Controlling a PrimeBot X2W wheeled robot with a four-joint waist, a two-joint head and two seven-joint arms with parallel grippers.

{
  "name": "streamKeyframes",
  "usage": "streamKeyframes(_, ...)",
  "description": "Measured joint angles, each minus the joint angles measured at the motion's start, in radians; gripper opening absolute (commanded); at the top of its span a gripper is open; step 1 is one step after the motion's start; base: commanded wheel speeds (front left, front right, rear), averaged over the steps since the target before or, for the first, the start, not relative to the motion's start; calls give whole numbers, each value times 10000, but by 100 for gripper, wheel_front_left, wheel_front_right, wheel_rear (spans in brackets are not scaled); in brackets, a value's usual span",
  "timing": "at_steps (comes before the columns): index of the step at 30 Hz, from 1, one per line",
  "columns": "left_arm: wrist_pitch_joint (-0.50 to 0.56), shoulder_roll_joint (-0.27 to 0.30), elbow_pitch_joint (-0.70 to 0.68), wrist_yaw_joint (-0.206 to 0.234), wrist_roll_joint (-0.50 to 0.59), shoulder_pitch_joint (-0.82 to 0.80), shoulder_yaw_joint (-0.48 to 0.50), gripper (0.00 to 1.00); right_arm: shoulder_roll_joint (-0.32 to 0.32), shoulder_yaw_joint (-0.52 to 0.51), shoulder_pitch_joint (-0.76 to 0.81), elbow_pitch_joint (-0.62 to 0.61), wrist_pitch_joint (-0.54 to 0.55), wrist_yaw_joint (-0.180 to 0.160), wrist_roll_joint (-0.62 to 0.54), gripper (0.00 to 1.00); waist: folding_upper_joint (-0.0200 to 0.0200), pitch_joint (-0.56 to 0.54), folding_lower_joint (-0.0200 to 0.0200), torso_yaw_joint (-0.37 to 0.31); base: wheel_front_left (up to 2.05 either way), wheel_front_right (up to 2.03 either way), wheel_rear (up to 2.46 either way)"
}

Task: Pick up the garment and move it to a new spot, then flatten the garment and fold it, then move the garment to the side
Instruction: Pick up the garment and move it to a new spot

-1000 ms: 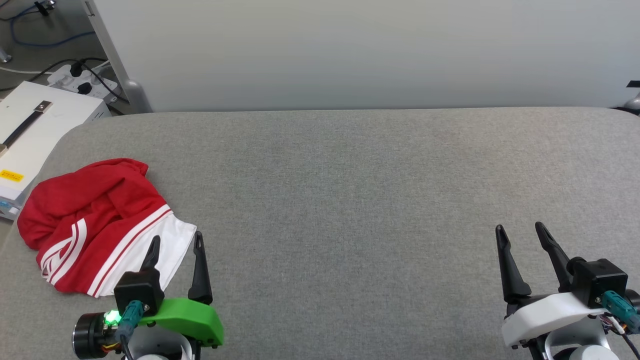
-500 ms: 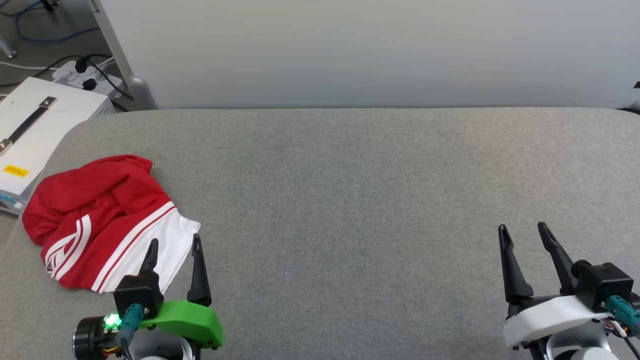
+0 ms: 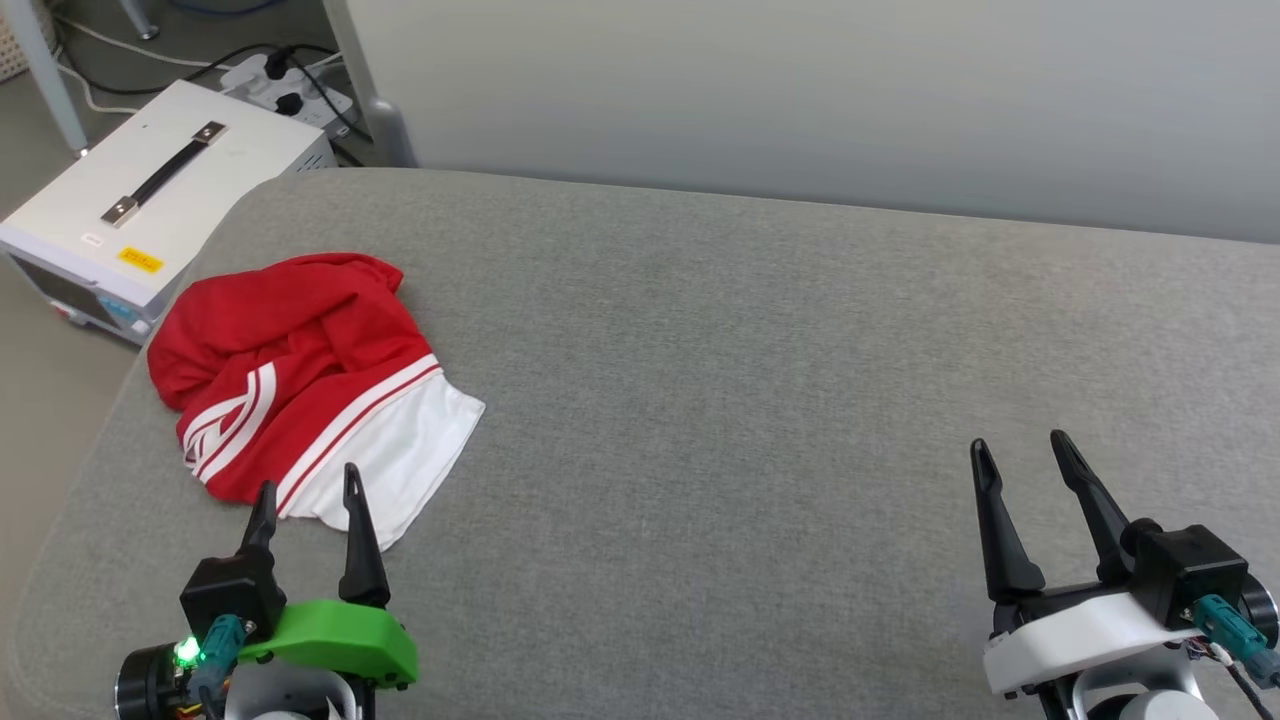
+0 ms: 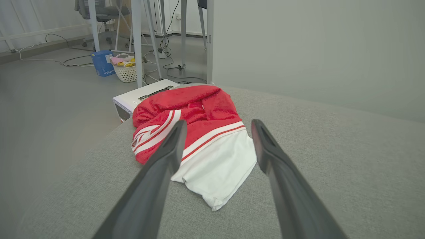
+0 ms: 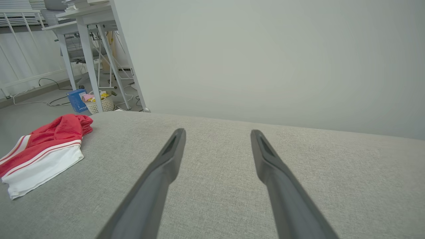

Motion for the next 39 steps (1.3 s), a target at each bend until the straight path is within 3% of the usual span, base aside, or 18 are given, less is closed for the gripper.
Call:
streamKeyframes(13, -290, 0, 236, 84, -529, -149, 148, 100, 8, 297, -49, -205, -263, 0, -178, 100, 0, 311, 0, 1396, 0, 0, 0)
streamKeyframes(18, -487, 0, 453, 136, -809, -149, 190, 100, -13, 453, -50, -226, -449, 0, -171, 100, 0, 447, 0, 2316, 0, 0, 0)
streamKeyframes(25, -614, 0, 635, 102, -1099, -212, 336, 100, -15, 514, -49, -267, -587, 0, -132, 100, -1, 541, 1, 2729, 0, 0, 0)
streamKeyframes(32, -780, 63, 815, -800, -779, -1689, 844, 100, -244, 740, -174, -476, -708, 0, -77, 100, 0, 913, 1, 2758, 0, 0, 0)
streamKeyframes(39, -767, 1235, 2040, -1599, -694, -4292, 782, 100, -694, 702, -716, -744, -748, 0, -75, 100, 0, 1613, 1, 2478, 0, 0, 0)
